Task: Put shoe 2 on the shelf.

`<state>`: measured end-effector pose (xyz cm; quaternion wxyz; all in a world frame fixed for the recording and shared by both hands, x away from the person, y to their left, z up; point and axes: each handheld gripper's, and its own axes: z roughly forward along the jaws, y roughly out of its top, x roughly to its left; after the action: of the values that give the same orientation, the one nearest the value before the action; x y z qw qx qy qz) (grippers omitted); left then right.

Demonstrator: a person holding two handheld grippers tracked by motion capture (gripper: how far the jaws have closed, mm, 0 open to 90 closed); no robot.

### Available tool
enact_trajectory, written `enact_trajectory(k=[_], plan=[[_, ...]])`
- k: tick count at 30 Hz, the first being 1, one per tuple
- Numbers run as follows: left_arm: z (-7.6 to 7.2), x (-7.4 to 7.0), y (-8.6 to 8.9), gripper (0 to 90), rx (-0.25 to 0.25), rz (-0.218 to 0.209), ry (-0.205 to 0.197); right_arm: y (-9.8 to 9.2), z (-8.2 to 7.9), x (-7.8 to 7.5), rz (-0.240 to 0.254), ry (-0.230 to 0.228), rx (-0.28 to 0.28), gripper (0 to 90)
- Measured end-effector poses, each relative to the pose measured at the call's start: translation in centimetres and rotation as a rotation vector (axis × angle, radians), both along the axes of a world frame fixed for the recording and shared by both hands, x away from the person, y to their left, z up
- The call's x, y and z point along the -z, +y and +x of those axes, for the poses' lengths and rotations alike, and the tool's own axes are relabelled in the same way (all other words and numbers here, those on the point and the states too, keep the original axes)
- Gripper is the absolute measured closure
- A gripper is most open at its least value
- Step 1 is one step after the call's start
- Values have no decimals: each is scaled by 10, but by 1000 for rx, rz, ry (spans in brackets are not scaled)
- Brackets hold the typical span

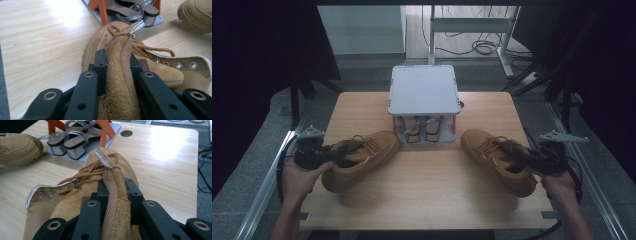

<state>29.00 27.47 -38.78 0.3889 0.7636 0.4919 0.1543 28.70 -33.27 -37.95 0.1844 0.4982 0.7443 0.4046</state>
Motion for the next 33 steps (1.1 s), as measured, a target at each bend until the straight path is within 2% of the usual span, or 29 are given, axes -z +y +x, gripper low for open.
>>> enact_trajectory(k=[4,5,6,8,9,13,16,17,20,21,22,23,24,29,33], plan=[[0,-6,-3,767,1,27,-13,-1,0,-3,11,-7,1,775],[1,-10,-6,768,2,55,-20,-2,0,-4,14,-13,5,774],[1,-10,-6,769,2,55,-20,-2,0,-5,17,-10,4,774],[3,-13,-9,769,4,98,-21,-3,0,-5,18,-13,6,774],[3,-13,-9,769,4,98,-21,-3,0,-6,17,-13,7,774],[8,-16,-11,771,17,151,-9,-5,1,-6,22,-13,14,774],[9,-18,-11,772,22,157,-10,-6,1,-5,38,-14,20,774],[9,-19,-10,772,21,153,-10,-6,1,-5,38,-14,20,774],[8,-24,-6,773,32,96,-22,-8,0,-7,64,-29,29,774],[8,-24,-6,773,32,96,-22,-8,0,-7,64,-29,29,774],[7,-28,-2,773,39,56,-31,-10,-1,-10,80,-42,31,774],[7,-28,-2,774,39,56,-31,-10,-1,-10,80,-42,31,774],[5,-33,0,774,48,25,-41,-11,-1,-13,91,-53,34,774],[2,-46,0,774,58,5,-65,-12,-3,-23,109,-80,38,774],[0,-62,6,774,56,-16,-98,-13,-4,-36,124,-117,49,773]])
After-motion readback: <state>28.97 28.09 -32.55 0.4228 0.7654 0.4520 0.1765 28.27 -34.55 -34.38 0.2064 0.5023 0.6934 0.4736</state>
